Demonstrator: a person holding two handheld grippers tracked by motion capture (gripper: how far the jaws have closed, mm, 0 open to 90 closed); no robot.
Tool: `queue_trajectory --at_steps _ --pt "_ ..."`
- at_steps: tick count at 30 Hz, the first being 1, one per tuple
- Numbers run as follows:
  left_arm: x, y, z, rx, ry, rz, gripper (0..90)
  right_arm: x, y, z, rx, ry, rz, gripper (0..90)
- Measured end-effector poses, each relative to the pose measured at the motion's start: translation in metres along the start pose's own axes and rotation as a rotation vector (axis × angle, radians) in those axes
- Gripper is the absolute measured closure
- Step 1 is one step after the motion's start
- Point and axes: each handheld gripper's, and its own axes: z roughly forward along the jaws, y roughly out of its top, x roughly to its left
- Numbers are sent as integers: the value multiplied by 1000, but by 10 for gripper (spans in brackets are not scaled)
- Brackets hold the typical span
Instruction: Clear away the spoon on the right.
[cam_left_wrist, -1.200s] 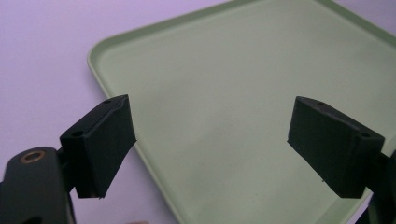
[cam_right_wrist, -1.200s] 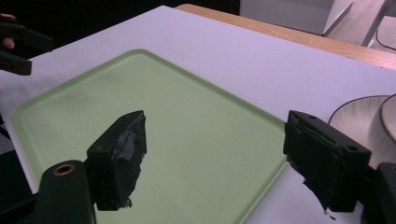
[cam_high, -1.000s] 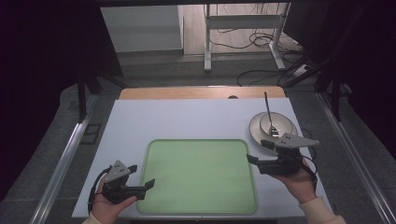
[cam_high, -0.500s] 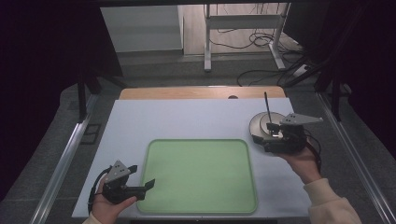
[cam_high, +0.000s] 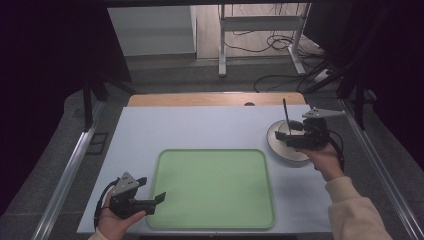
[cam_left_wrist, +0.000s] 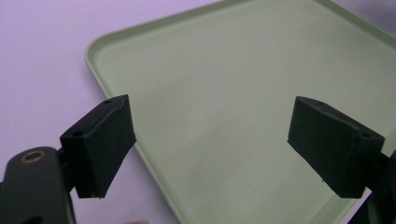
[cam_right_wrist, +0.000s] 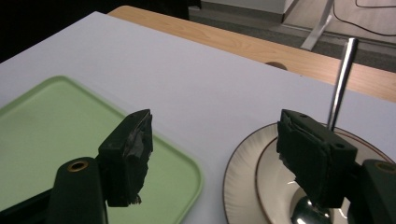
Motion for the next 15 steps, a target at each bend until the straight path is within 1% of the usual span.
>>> queue_trajectory --at_steps 1,2,6,7,9,10,11,12,13,14,15 --pt "0 0 0 -1 0 -1 144 -6 2 2 5 -7 13 268" --pt "1 0 0 -1 -2 -1 145 -8 3 3 6 -8 21 268" --pt "1 0 0 1 -4 -2 144 -16 6 5 12 -18 31 268" --pt "1 0 0 2 -5 -1 144 -21 9 7 9 -28 48 268" --pt "0 0 1 3 -8 0 144 -29 12 8 9 -43 59 268" --pt "0 0 1 3 -7 -1 144 -33 14 8 8 -47 77 268" --pt "0 0 1 3 -7 -1 144 -33 14 8 8 -47 77 268" --pt "0 0 1 4 -7 -1 144 -38 16 8 4 -50 95 271" --pt "0 0 1 4 -7 -1 144 -47 20 9 -11 -59 121 277" --pt "0 0 1 4 -7 -1 144 -50 22 9 -17 -67 128 279" --pt "0 0 1 5 -7 -1 144 -50 22 9 -17 -67 128 279"
